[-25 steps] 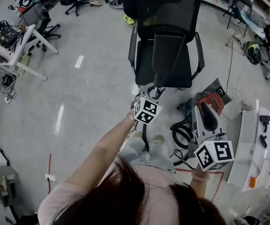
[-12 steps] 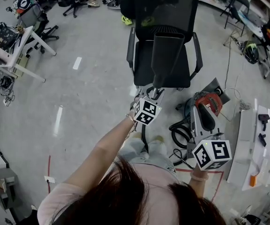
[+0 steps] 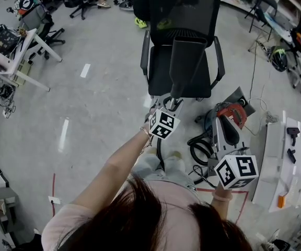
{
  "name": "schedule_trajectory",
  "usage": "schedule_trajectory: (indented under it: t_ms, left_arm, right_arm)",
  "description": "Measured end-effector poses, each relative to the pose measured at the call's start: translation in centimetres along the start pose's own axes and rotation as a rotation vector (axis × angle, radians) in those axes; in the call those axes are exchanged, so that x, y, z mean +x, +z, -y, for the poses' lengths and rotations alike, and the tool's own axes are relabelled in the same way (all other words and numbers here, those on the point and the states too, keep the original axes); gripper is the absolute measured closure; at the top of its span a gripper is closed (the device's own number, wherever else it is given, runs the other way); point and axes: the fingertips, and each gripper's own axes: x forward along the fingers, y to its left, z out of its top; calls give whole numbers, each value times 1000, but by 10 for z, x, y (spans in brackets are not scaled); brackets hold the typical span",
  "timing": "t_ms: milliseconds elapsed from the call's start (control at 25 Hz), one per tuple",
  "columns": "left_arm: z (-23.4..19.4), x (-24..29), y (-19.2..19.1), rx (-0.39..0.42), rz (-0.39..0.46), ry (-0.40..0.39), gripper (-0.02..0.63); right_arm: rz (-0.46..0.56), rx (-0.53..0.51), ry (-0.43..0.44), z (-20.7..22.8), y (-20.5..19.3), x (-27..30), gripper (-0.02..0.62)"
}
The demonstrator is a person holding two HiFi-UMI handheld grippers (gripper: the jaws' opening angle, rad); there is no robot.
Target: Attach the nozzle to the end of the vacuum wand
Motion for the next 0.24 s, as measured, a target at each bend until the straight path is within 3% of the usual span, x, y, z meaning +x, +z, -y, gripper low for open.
schedule_trajectory:
  t_ms: [240]
  left_arm:
    - [2,-1,-1,0,-2,1,451]
  right_arm:
    - [-2,-1,0,0,0,-3,535]
